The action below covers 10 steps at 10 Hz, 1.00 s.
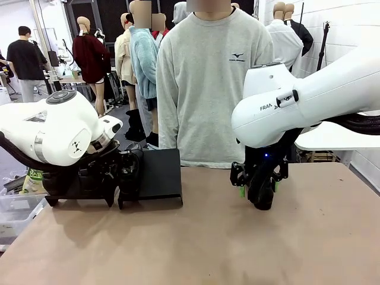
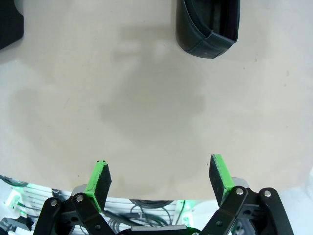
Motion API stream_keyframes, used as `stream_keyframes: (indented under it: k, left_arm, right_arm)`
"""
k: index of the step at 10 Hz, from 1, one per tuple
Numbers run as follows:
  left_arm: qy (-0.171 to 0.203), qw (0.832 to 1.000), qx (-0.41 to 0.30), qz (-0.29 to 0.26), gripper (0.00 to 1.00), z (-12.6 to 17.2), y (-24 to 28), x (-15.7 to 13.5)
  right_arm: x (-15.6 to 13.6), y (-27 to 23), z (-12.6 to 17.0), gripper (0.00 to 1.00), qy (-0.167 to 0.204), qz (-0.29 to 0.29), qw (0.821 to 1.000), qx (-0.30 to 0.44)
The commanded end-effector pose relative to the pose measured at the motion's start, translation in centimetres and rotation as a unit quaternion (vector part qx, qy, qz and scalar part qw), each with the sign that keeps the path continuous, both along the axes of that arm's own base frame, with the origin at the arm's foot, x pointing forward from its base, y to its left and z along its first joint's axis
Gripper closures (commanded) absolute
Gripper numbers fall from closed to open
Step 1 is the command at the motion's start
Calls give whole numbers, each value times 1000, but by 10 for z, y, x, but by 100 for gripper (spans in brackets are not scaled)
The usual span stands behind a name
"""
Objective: Organize the shoes by placing them on the stand.
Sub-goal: Place the Shoe from the middle of the table onto the Shoes Stand, then pick up one Shoe and place it in the middle of the table.
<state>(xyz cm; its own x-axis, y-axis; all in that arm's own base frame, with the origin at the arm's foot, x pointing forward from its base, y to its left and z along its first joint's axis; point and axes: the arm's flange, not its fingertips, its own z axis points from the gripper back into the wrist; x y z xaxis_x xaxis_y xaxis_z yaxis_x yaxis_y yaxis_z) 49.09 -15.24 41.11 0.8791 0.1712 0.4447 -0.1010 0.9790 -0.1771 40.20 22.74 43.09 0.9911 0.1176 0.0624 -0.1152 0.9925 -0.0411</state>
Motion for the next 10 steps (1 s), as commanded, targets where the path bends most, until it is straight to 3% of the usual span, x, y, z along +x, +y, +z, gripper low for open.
stream_keyframes:
  k: [1,3,4,5,10]
  left_arm:
    - [-8,1000,11,-2,0,8,-1,1]
    - [11,1000,5,2,0,15,6,-4]
    - [89,995,-11,42,0,17,18,-3]
    - [-1,1000,0,1,0,7,1,-1]
    - [-1,1000,0,1,0,7,1,-1]
  right_arm:
    - [-1,0,1,0,3,-5,1000,-3]
    - [-1,0,1,0,3,-5,1000,-3]
    - [-1,0,1,0,3,-5,1000,-3]
    - [-1,0,1,0,3,-5,1000,-3]
    - [-1,0,1,0,3,-5,1000,-3]
